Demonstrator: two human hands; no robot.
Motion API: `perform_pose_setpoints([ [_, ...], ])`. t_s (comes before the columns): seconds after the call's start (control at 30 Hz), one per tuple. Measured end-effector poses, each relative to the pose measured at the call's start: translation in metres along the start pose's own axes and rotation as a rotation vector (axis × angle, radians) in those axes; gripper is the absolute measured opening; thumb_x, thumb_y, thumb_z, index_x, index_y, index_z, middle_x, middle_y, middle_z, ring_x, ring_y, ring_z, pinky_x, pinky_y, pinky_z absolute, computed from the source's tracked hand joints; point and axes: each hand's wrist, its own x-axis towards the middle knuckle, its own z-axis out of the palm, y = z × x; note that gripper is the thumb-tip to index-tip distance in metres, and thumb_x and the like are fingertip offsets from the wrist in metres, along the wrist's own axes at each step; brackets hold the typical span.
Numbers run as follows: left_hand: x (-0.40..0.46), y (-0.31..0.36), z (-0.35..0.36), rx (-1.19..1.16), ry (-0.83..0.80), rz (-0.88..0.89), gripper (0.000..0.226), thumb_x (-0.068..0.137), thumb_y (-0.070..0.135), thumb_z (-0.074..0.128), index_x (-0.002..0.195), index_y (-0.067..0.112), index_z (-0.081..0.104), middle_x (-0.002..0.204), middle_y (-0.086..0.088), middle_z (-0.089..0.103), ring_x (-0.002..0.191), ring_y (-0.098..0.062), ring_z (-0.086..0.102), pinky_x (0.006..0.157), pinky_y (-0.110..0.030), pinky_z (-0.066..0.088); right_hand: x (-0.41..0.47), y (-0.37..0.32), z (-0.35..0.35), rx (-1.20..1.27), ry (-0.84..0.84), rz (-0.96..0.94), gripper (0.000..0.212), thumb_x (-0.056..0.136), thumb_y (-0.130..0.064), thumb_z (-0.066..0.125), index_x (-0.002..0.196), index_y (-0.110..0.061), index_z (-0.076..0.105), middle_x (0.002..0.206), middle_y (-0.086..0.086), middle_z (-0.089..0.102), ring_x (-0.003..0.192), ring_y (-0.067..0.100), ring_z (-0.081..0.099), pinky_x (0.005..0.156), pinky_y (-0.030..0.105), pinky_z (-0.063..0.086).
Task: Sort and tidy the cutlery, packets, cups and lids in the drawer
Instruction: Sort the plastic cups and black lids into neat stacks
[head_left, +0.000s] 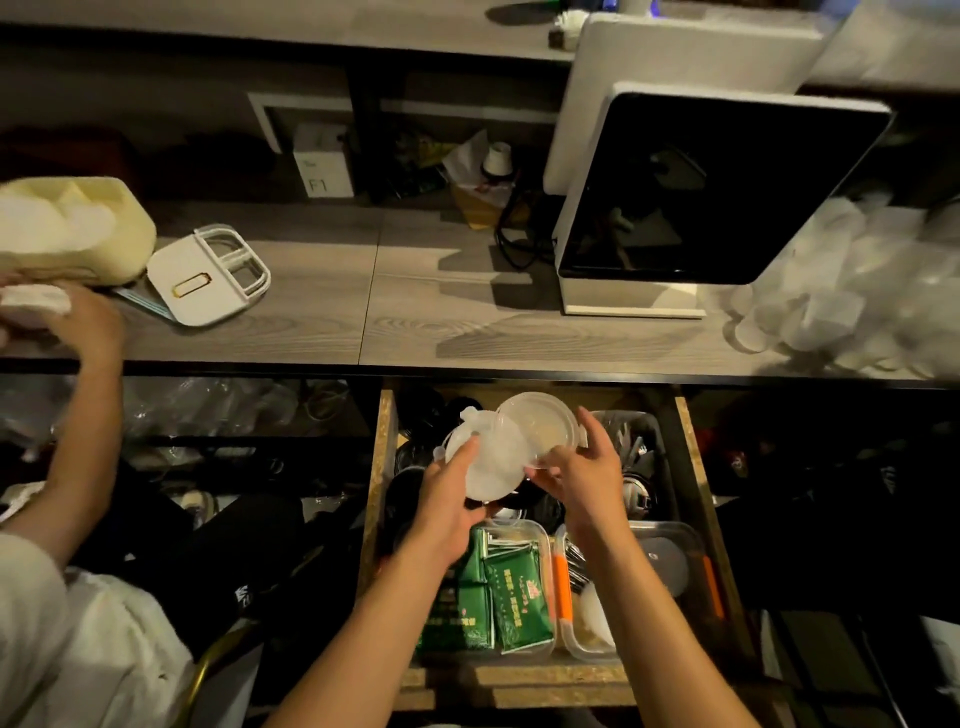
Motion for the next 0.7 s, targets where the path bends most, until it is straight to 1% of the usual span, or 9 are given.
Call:
perform_pose_setpoints([
  [0.13,-0.006,0.005,0.001,0.007,-0.024,0.014,0.040,0.092,0.042,0.064,0.124,0.020,0.054,0.117,-0.011,0.065,0.099,-0.026,0.065,0.061,-0.036,0.055,-0.010,0.003,0.012,-0.090,0.072,-0.019,0.028,0.089,0.005,0.053,0.113,-0.008,0.061,0.108,0.013,0.063,0.090,0.024,0.065,0.059,0.027,0.057],
  [0.2,-0.007,0.006,0.002,0.015,-0.043,0.026,0.041,0.090,0.048,0.064,0.120,0.021,0.057,0.115,-0.010,0.067,0.100,-0.028,0.066,0.067,-0.040,0.058,-0.012,0.008,0.016,-0.173,0.106,-0.041,0.014,0.092,-0.005,0.055,0.103,-0.005,0.064,0.099,0.013,0.067,0.083,0.020,0.066,0.058,0.026,0.055],
  [0.27,-0.007,0.006,0.004,0.039,-0.048,0.048,0.046,0.088,0.048,0.067,0.122,0.020,0.055,0.114,-0.011,0.067,0.102,-0.030,0.066,0.080,-0.050,0.060,-0.014,0.013,0.020,-0.278,0.155,-0.079,0.009,0.092,-0.014,0.059,0.090,-0.007,0.064,0.087,0.011,0.068,0.075,0.020,0.064,0.058,0.029,0.053],
  [0.33,-0.007,0.006,0.006,0.054,-0.030,0.069,0.050,0.085,0.043,0.073,0.123,0.018,0.054,0.115,-0.012,0.066,0.103,-0.030,0.066,0.087,-0.055,0.058,-0.016,0.015,0.021,-0.348,0.179,-0.092,0.010,0.088,-0.014,0.063,0.083,-0.006,0.063,0.078,0.010,0.066,0.071,0.020,0.061,0.062,0.036,0.052],
  [0.4,-0.005,0.008,0.004,0.061,-0.026,0.073,0.056,0.082,0.037,0.078,0.127,0.016,0.051,0.119,-0.013,0.065,0.105,-0.031,0.066,0.086,-0.053,0.059,-0.017,0.013,0.020,-0.366,0.125,-0.074,0.007,0.085,-0.010,0.066,0.084,-0.002,0.065,0.077,0.009,0.066,0.068,0.019,0.061,0.060,0.032,0.052],
  [0.47,-0.003,0.009,0.001,0.086,-0.019,0.084,0.056,0.082,0.028,0.079,0.128,0.016,0.050,0.121,-0.014,0.063,0.105,-0.031,0.065,0.087,-0.053,0.058,-0.018,0.010,0.018,-0.431,0.012,-0.032,0.005,0.083,-0.009,0.071,0.085,-0.006,0.067,0.082,0.010,0.069,0.069,0.017,0.064,0.057,0.027,0.053],
  [0.57,0.001,0.007,-0.003,0.112,-0.020,0.100,0.049,0.085,0.021,0.076,0.126,0.017,0.049,0.118,-0.011,0.062,0.105,-0.029,0.064,0.091,-0.054,0.056,-0.016,0.006,0.016,-0.635,-0.073,-0.051,0.026,0.082,-0.019,0.076,0.103,-0.007,0.066,0.095,0.008,0.070,0.077,0.017,0.067,0.062,0.028,0.056],
  [0.63,0.002,0.006,-0.004,0.118,-0.029,0.114,0.040,0.088,0.020,0.074,0.119,0.020,0.050,0.115,-0.008,0.062,0.104,-0.027,0.063,0.093,-0.053,0.056,-0.015,0.003,0.016,-0.675,-0.045,-0.179,0.050,0.084,-0.030,0.075,0.127,-0.014,0.055,0.111,-0.003,0.062,0.088,0.011,0.064,0.061,0.019,0.050],
  [0.7,0.002,0.006,-0.005,0.131,-0.036,0.120,0.037,0.088,0.021,0.074,0.116,0.021,0.050,0.114,-0.007,0.061,0.103,-0.026,0.063,0.091,-0.051,0.057,-0.013,-0.003,0.014,-0.692,0.000,-0.397,0.062,0.086,-0.030,0.072,0.142,-0.026,0.044,0.113,-0.010,0.052,0.094,0.006,0.057,0.068,0.017,0.048],
])
